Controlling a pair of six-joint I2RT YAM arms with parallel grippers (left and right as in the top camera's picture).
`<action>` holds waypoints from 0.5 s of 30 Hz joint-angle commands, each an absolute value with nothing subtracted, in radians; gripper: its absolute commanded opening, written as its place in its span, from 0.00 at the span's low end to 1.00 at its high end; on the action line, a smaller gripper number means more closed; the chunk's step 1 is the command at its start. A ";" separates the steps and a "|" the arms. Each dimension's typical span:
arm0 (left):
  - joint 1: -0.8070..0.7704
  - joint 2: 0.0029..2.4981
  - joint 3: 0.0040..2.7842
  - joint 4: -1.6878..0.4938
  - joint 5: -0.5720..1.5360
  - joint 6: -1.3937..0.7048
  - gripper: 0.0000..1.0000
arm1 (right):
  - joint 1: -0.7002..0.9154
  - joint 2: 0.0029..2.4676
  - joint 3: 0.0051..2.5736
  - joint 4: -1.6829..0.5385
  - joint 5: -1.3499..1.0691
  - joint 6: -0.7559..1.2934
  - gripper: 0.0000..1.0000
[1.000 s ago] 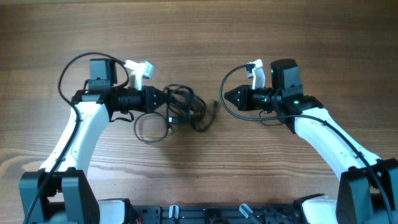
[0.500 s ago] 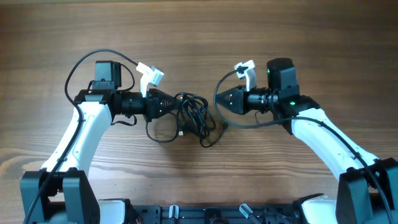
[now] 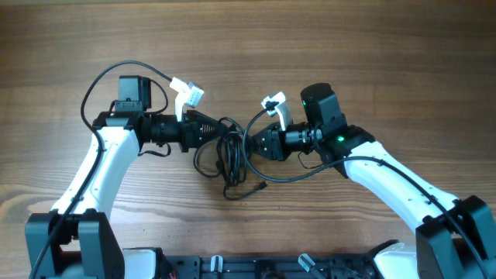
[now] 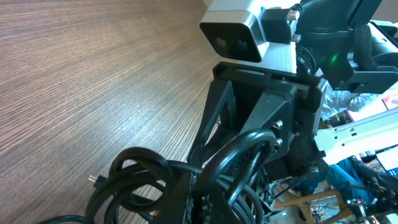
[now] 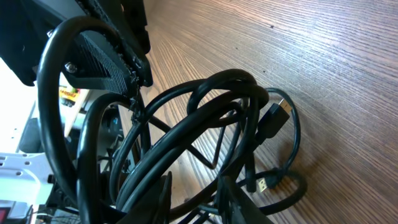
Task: Untangle cables
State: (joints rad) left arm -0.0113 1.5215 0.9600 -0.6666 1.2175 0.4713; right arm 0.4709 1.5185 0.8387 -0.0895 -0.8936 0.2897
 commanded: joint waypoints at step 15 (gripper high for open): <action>-0.011 1.520 0.959 -0.663 1.232 0.489 0.07 | 0.461 1.517 0.836 0.088 -1.029 0.561 0.52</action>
State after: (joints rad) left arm -0.0113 1.5215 0.9600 -0.6662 1.2175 0.4713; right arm 0.4610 1.5188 0.8379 0.0837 -1.0225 0.5243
